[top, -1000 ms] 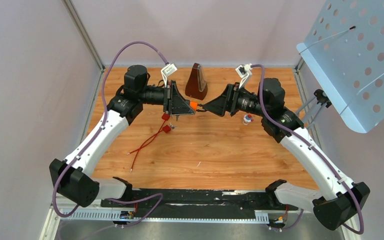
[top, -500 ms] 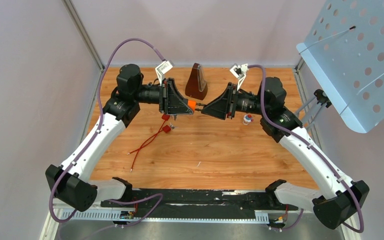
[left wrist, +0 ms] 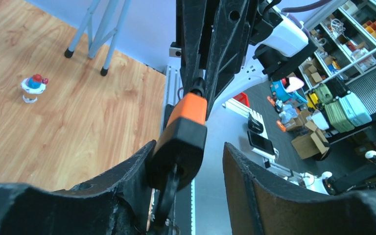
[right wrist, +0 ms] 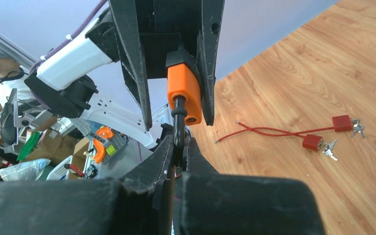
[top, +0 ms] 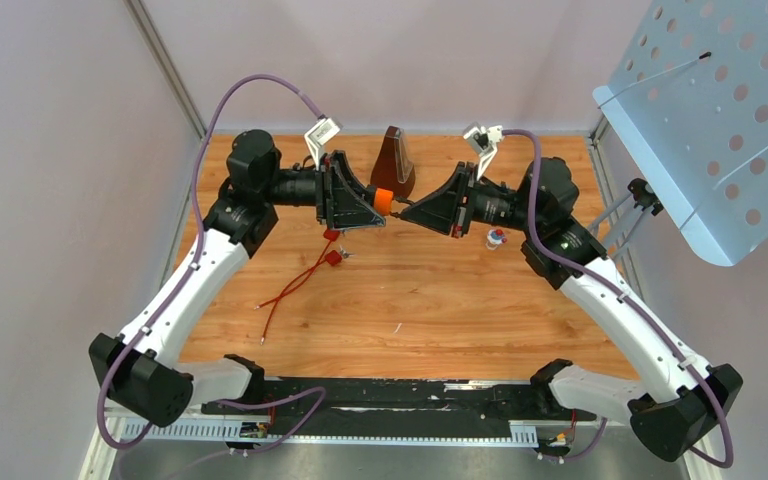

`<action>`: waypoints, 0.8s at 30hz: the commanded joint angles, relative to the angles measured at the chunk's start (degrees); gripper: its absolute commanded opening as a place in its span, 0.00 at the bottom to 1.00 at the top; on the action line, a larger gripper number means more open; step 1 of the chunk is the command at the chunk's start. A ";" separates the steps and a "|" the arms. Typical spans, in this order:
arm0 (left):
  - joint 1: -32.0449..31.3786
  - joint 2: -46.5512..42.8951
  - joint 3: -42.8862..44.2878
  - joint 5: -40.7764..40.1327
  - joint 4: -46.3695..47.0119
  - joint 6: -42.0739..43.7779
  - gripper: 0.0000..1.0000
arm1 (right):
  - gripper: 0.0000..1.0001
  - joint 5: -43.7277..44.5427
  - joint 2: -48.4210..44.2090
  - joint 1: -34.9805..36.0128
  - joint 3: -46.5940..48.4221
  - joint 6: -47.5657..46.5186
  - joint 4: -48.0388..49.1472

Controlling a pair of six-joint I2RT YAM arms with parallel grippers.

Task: Lock with the key
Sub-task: Lock the lock.

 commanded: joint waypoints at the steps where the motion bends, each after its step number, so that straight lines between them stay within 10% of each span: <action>1: -0.14 -2.79 -1.17 -0.95 7.63 -3.41 0.62 | 0.00 2.65 -2.31 -0.09 0.63 1.59 6.11; 24: 0.48 -14.66 -12.18 -17.77 23.76 4.14 0.85 | 0.00 -8.44 -0.73 0.11 2.23 4.80 7.78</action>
